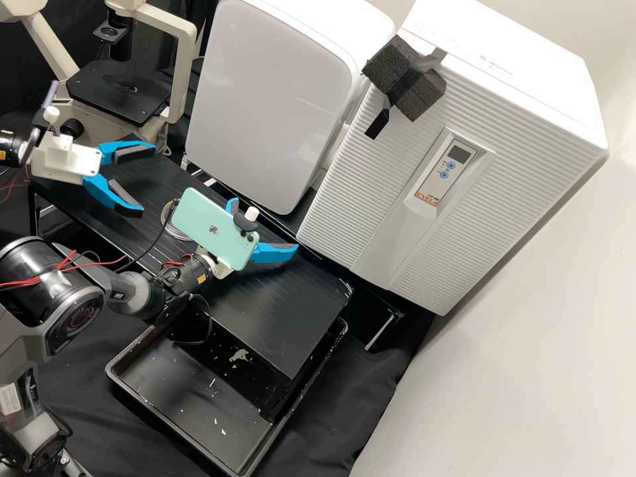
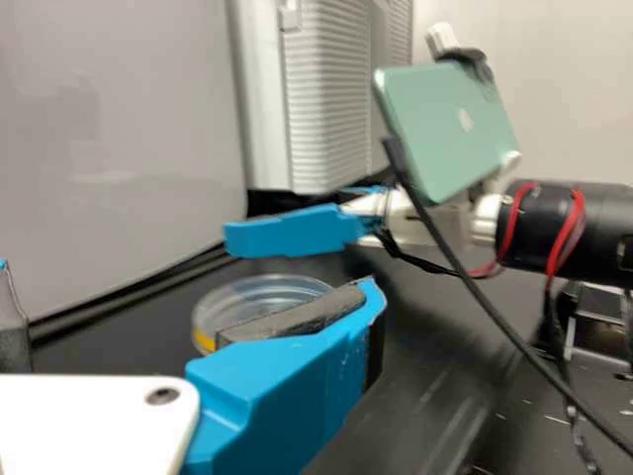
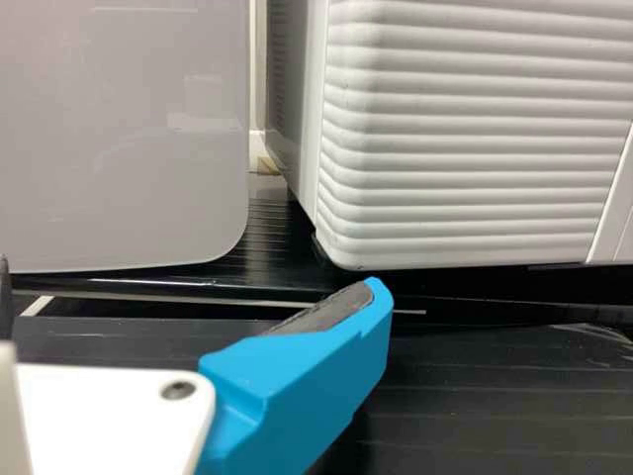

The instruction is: Place the petri dish on the microscope

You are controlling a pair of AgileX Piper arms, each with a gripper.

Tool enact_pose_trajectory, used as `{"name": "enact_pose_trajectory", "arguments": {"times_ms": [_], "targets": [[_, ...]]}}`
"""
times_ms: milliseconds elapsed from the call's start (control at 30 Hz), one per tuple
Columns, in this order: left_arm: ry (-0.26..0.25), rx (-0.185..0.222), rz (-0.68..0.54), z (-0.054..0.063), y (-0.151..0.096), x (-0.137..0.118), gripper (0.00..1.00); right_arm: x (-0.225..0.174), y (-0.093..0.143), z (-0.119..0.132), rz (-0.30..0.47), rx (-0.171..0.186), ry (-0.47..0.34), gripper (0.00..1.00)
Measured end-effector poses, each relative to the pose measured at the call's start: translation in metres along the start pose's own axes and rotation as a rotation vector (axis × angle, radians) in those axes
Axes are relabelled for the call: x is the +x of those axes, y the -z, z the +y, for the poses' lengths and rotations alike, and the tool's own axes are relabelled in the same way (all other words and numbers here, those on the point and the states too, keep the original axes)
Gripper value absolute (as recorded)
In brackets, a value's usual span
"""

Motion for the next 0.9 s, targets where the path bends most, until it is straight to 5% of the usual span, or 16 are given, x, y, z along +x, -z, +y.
{"name": "enact_pose_trajectory", "arguments": {"times_ms": [333, 533, 900], "targets": [[0.114, 0.004, -0.003, -0.018, -0.005, 0.029, 1.00, 0.000, 0.000, 0.000, 0.000, 0.000, 0.000, 1.00], [0.108, 0.002, -0.003, -0.017, -0.002, 0.041, 1.00, 0.000, 0.000, 0.000, 0.000, 0.000, 0.000, 1.00], [0.129, -0.083, -0.002, -0.022, -0.003, 0.062, 1.00, 0.000, 0.000, 0.000, 0.000, 0.000, 0.000, 1.00]]}}
